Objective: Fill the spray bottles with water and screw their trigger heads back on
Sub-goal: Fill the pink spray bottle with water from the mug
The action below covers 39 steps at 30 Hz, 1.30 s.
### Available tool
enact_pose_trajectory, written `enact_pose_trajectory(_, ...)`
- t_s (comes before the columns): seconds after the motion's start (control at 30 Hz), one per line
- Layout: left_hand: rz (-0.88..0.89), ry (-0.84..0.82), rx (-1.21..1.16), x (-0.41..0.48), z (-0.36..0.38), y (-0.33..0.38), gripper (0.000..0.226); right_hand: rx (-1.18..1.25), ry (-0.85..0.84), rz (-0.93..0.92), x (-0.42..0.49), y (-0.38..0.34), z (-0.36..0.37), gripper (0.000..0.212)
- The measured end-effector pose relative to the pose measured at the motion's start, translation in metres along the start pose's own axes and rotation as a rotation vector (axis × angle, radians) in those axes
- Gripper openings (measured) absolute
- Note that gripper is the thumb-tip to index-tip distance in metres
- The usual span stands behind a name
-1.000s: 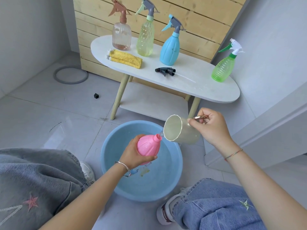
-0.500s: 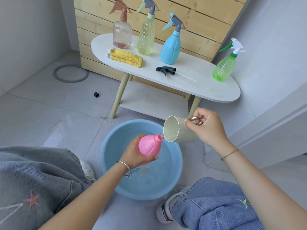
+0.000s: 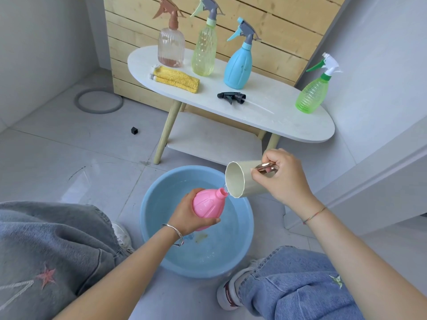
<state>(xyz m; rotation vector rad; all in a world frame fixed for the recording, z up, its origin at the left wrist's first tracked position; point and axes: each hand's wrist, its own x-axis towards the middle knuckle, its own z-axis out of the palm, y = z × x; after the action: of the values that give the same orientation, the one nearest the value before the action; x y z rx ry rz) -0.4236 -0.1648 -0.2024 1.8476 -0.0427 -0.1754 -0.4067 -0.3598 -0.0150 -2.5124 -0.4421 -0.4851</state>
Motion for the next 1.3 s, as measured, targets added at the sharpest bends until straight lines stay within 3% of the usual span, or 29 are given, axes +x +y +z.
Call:
enact_pose_trajectory(0.53,-0.028,0.009,-0.038,-0.004,0.0,0.005,0.08,-0.194,-0.056,-0.275,-0.001,-0.006,0.009,0.031)
enact_pose_trajectory(0.87,-0.038,-0.001,-0.06,-0.007,-0.001,0.008,0.075,-0.196,-0.044,-0.322,-0.001,-0.007,0.011,0.028)
enact_pose_trajectory(0.97,-0.051,-0.001,-0.08,-0.007,-0.002,0.009,0.076,-0.123,-0.011,-0.227,0.0,-0.005,0.011,0.032)
enact_pose_trajectory(1.1,-0.096,0.03,-0.165,-0.006,-0.007,0.008,0.075,0.135,0.025,0.166,0.002,0.012,0.014,0.035)
enact_pose_trajectory(1.3,-0.114,0.143,-0.196,0.004,-0.029,0.008,0.076,0.21,-0.316,0.54,0.009,0.057,0.036,0.04)
